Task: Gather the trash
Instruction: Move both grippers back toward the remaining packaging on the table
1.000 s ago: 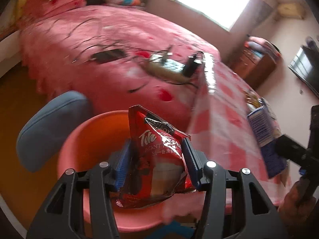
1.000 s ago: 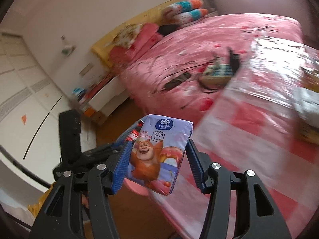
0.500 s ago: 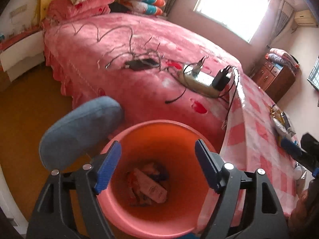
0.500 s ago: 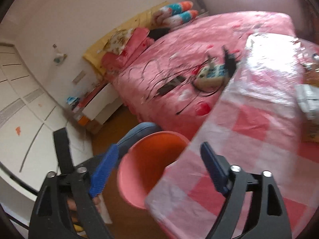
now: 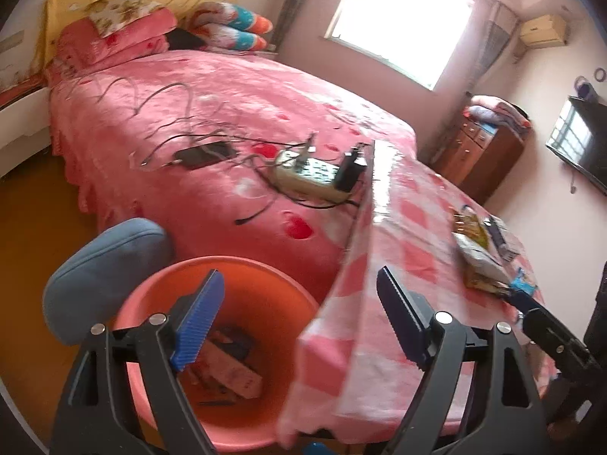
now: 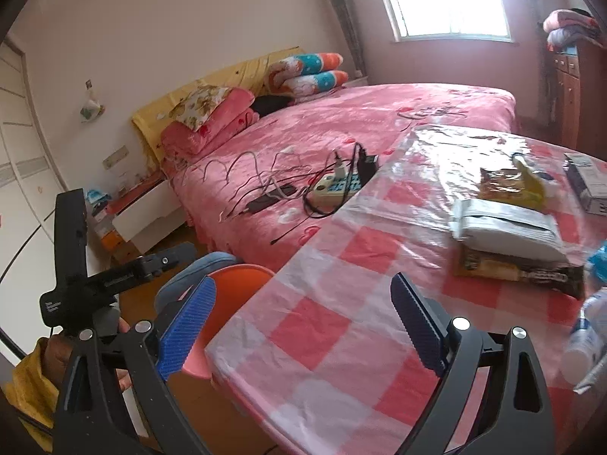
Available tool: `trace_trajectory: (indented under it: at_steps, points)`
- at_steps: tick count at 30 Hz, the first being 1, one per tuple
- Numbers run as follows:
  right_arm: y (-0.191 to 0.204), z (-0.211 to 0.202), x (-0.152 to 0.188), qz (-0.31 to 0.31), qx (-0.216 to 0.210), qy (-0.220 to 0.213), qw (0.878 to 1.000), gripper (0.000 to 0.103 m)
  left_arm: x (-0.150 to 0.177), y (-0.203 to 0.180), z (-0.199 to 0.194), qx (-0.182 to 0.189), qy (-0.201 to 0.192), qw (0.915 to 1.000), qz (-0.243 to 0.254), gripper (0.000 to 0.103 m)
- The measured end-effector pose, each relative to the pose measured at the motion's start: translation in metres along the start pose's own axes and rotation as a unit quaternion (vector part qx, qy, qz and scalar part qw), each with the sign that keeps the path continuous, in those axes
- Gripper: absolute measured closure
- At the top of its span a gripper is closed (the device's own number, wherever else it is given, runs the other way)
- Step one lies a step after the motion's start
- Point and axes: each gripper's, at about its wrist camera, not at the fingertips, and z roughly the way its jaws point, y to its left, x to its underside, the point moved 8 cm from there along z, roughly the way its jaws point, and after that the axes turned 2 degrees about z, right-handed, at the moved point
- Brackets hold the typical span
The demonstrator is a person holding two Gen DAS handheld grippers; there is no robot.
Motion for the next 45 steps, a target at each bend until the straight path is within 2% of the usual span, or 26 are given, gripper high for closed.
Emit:
trace_trajectory:
  at_steps: [7,29,36,45]
  points:
    - [-0.029,-0.022,-0.003,0.019,0.018,-0.025,0.999,0.008,0.001,-0.050,0.000,0.021,0.003,0.9991,0.038,0.019]
    - [-0.104,-0.081,-0.005,0.088,0.031,-0.080,0.992,0.008,0.008,-0.155,0.018,0.056,0.032,0.9933,0.096,0.017]
    - [-0.149,-0.107,-0.003,0.129,0.055,-0.102,0.985,0.008,0.017,-0.194,0.032,0.074,0.048,0.9894,0.115,0.017]
    - [-0.217,-0.140,0.003,0.199,0.092,-0.130,0.967,0.008,0.032,-0.244,0.056,0.094,0.080,0.9829,0.137,0.017]
